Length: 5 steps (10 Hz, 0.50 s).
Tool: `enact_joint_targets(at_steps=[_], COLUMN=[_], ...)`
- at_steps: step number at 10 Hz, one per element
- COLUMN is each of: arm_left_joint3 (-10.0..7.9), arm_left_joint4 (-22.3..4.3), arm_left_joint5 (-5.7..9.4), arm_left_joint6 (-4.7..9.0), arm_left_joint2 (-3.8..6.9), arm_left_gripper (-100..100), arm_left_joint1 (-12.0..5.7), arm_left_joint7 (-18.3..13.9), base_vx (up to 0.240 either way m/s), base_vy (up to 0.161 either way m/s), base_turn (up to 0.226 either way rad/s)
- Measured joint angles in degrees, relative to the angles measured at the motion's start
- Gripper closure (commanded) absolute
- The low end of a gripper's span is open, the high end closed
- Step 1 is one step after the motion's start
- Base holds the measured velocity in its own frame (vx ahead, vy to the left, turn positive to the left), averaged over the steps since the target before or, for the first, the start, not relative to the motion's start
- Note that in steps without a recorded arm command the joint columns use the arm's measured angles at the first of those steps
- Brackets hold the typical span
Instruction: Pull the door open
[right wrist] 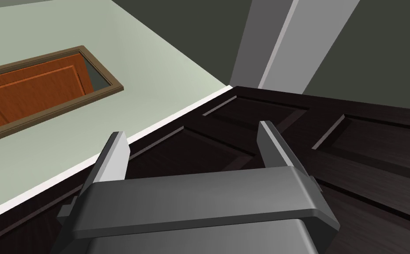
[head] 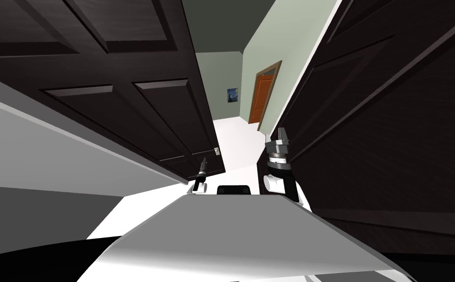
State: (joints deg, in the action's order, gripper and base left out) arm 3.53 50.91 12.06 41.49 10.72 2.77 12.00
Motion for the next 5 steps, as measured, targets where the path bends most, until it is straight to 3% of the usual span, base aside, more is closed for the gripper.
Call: enact_joint_targets(at_steps=[2, 5], arm_left_joint3=[-1.39, -2.60], arm_left_joint4=[0.12, -0.43], arm_left_joint5=[0.79, 1.63], arm_left_joint6=[0.07, 0.65], arm_left_joint2=[-2.22, -5.18], arm_left_gripper=[-100, -100], arm_left_joint1=[0.06, -0.09], arm_left_joint7=[0.35, 0.54], base_vx=[0.051, 0.115], base_vy=[-0.034, -0.052], base_turn=[0.002, 0.001])
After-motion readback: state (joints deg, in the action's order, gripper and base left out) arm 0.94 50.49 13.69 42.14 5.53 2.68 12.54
